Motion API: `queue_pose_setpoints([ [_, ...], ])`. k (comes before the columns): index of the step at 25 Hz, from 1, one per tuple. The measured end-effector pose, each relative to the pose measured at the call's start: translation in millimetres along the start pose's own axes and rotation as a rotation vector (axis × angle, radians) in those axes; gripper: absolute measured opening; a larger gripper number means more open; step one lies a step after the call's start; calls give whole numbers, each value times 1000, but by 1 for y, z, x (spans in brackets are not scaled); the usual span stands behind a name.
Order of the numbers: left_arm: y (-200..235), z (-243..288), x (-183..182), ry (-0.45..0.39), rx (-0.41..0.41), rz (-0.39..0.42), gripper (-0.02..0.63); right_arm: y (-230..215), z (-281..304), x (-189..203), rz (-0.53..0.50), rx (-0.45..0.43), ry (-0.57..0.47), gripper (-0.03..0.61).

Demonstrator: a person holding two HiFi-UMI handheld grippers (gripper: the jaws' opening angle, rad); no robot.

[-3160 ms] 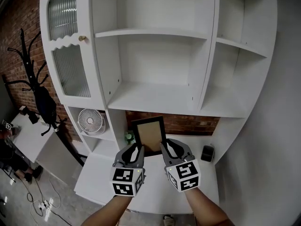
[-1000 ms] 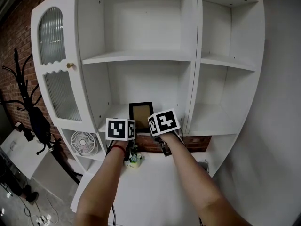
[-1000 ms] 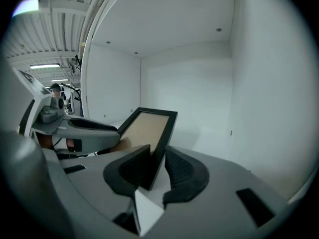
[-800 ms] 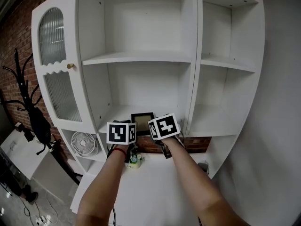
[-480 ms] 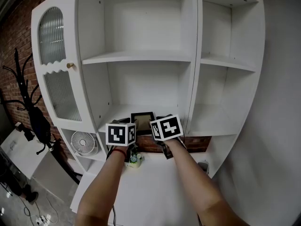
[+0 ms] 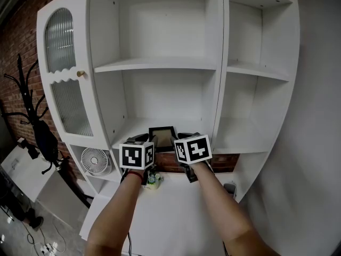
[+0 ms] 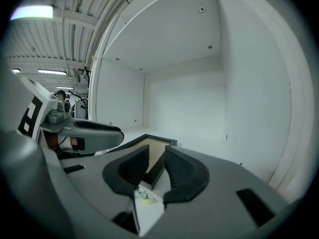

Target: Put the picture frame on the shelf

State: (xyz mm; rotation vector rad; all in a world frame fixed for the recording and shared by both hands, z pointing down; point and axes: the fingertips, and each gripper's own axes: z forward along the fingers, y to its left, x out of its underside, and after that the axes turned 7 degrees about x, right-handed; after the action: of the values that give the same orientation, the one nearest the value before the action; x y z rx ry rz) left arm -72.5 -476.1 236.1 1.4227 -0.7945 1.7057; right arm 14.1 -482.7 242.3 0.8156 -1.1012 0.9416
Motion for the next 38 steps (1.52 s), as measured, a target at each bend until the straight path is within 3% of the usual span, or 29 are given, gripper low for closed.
queue_pose_setpoints([
  [9,-9,-12,-2,-47,20,-4,114,7,-13,1,10,-32,-37,107],
  [16,-19,-26,-2,-84,16,50,114,18,-25,6,10,-67,-78,107],
  [25,-28,-40,11,-104,43,25,114,33,-43,16,-3,-91,-122,106],
  [32,-45,-56,16,-116,58,79,105,40,-59,26,-2,-101,-163,86],
  [38,-57,-67,23,-141,88,68,90,47,-70,37,-1,-107,-185,64],
])
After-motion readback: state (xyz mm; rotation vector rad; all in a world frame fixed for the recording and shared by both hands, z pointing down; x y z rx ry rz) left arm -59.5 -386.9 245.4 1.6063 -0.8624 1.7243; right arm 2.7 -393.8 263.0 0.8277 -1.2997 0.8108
